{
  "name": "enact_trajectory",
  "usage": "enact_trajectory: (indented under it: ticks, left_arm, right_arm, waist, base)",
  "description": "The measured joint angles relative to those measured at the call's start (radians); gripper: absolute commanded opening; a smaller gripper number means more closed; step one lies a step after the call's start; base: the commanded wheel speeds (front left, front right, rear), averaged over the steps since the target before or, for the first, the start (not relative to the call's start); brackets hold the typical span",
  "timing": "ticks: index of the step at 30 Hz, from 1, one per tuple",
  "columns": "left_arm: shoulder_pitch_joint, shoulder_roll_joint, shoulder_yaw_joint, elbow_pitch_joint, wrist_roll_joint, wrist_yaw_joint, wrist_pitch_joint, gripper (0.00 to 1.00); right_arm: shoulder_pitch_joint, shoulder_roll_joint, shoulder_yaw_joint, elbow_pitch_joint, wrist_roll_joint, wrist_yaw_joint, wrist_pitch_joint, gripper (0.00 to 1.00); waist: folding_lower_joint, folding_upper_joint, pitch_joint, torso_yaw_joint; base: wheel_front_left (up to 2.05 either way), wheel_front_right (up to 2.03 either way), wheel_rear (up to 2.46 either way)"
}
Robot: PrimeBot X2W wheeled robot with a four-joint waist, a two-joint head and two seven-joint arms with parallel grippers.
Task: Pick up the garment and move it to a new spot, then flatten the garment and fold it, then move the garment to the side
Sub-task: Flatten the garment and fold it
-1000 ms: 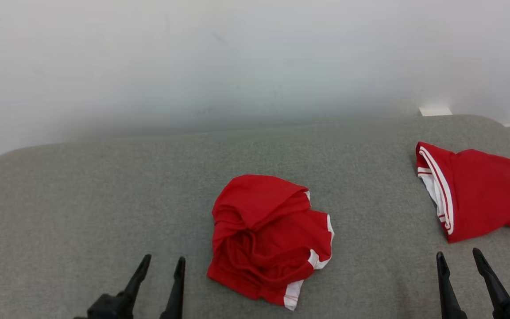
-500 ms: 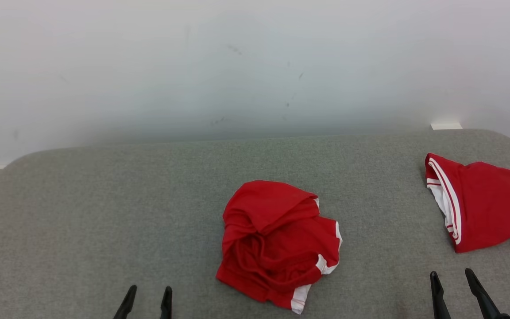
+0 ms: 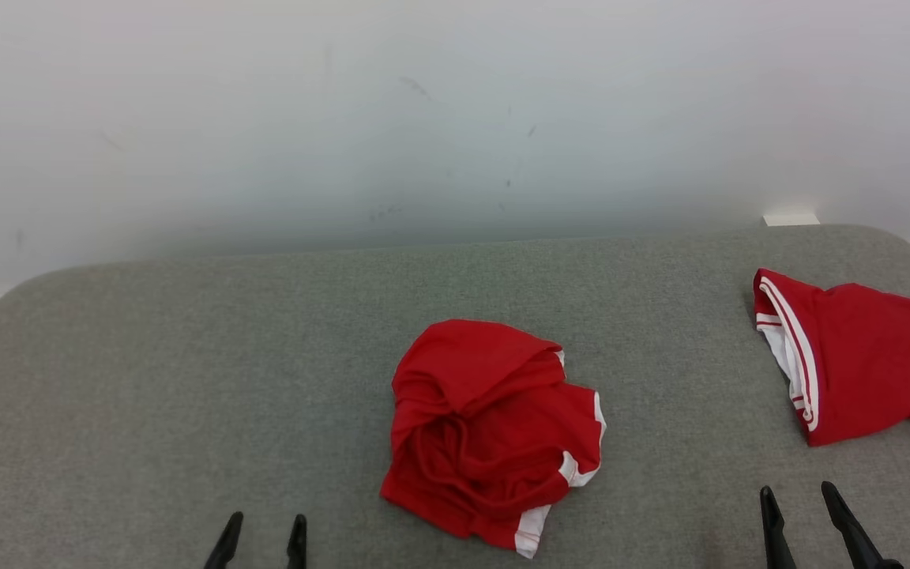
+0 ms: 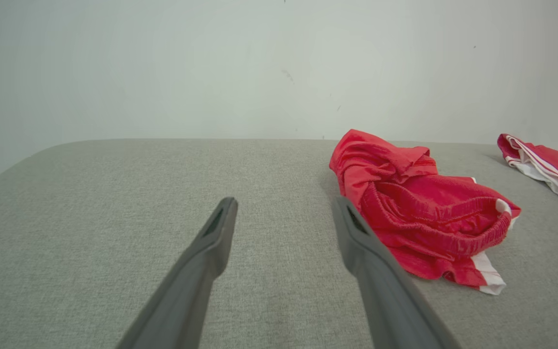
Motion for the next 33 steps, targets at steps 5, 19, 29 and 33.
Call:
enact_trajectory:
  ticks: [5, 19, 29, 33]
  left_arm:
    - [-0.053, -0.005, -0.059, 0.001, 0.028, -0.029, 0.000, 1.00]
    - [-0.398, -0.013, -0.367, 0.296, -0.212, -0.054, 0.230, 1.00]
    - [-0.524, -0.013, -0.465, 0.426, -0.306, 0.030, 0.380, 1.00]
    - [-0.547, -0.013, -0.477, 0.458, -0.310, 0.049, 0.385, 1.00]
  right_arm:
    - [-0.018, 0.000, 0.013, 0.000, 0.004, 0.000, 0.000, 1.00]
    - [-0.059, 0.000, 0.058, 0.000, 0.024, 0.000, 0.000, 1.00]
    - [-0.079, 0.001, 0.081, 0.001, 0.051, 0.000, 0.000, 1.00]
    - [-0.082, 0.001, 0.081, 0.000, 0.053, 0.000, 0.000, 1.00]
  waist:
    - [0.0000, 0.0000, 0.008, -0.020]
    - [0.0001, 0.0001, 0.042, -0.155]
    - [0.0001, 0.0001, 0.082, -0.252]
    - [0.0001, 0.0000, 0.098, -0.277]
  base:
    - [0.00, 0.00, 0.00]
    - [0.00, 0.00, 0.00]
    - [0.00, 0.00, 0.00]
    - [0.00, 0.00, 0.00]
